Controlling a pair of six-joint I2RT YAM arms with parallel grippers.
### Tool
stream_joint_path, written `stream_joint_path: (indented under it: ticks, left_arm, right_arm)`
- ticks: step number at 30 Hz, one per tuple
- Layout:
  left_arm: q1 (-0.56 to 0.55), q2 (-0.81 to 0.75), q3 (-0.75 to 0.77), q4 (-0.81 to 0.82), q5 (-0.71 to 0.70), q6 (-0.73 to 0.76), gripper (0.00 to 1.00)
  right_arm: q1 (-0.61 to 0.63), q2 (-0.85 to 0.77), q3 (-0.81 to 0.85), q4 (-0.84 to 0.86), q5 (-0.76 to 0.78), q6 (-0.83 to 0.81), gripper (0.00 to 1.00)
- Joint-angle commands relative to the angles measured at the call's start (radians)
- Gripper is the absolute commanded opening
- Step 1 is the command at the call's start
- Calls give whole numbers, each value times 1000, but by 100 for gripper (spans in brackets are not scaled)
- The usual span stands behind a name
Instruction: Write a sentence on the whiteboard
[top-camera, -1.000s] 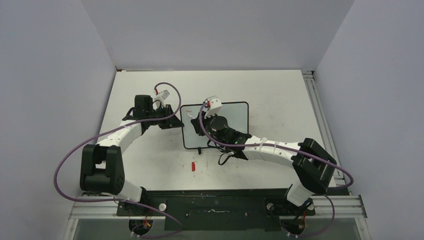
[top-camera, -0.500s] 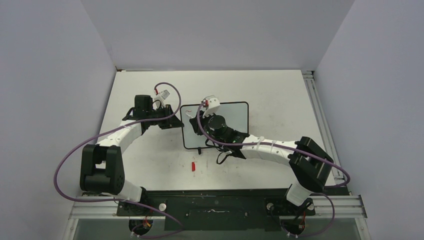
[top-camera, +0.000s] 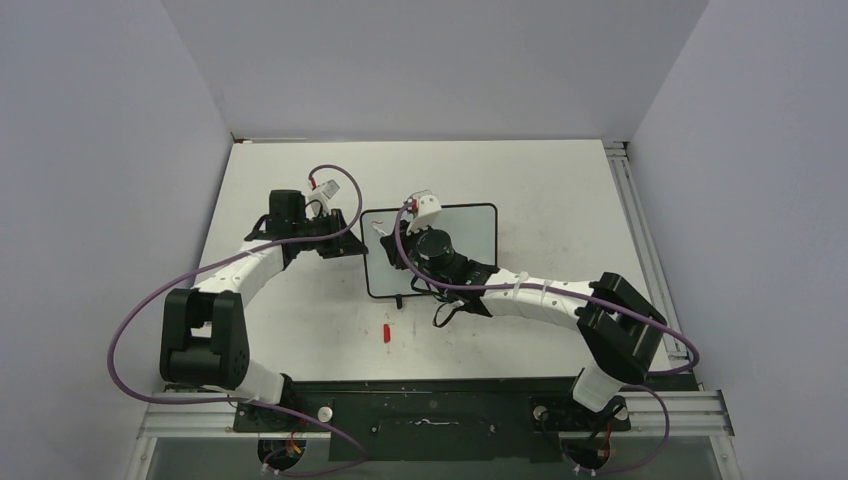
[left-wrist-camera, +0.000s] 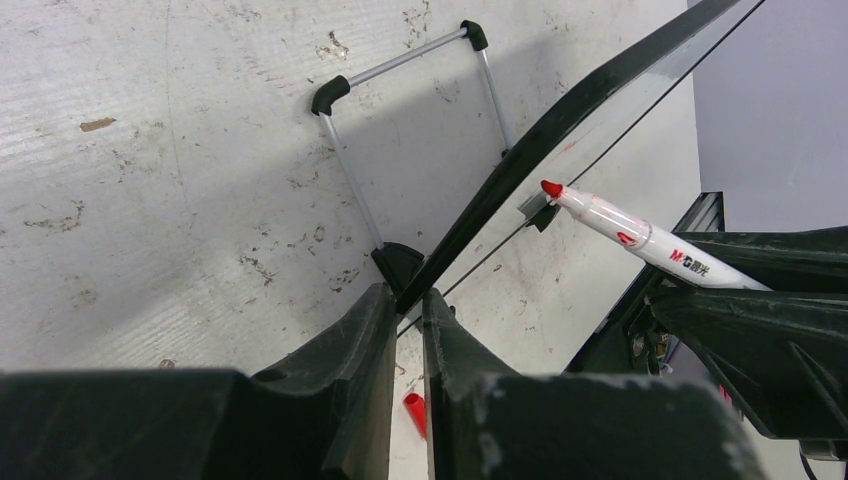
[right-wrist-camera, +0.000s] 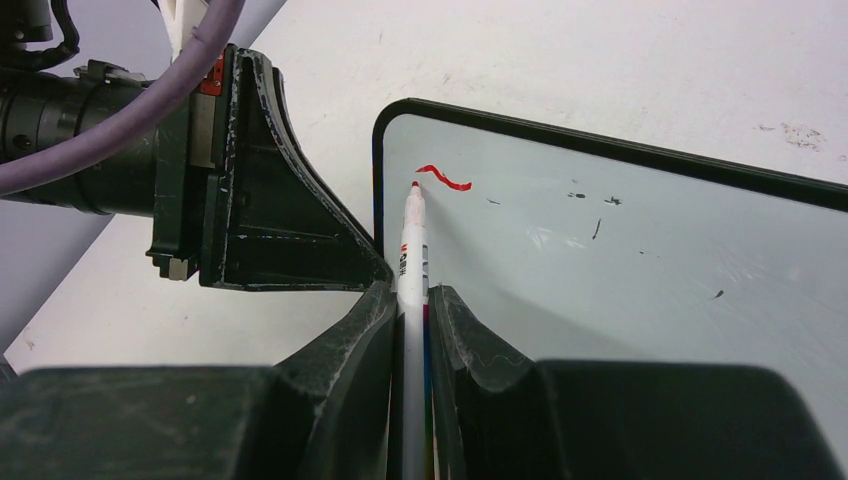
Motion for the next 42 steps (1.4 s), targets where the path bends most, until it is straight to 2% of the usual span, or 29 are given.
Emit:
stream_joint_path:
  ticks: [1,30,42]
  left_arm:
    - [-8,-6,42,-2,19,-1,11]
    - [-6,-13,42,-2,16,1,10]
    - [-7,-11,42,-5,12,2,10]
  right_arm:
    - [-3,10,4,36,13,7,5]
    - [39,-19,-110,6,7,49,5]
    - [51,-127,-99,38,-7,-1,5]
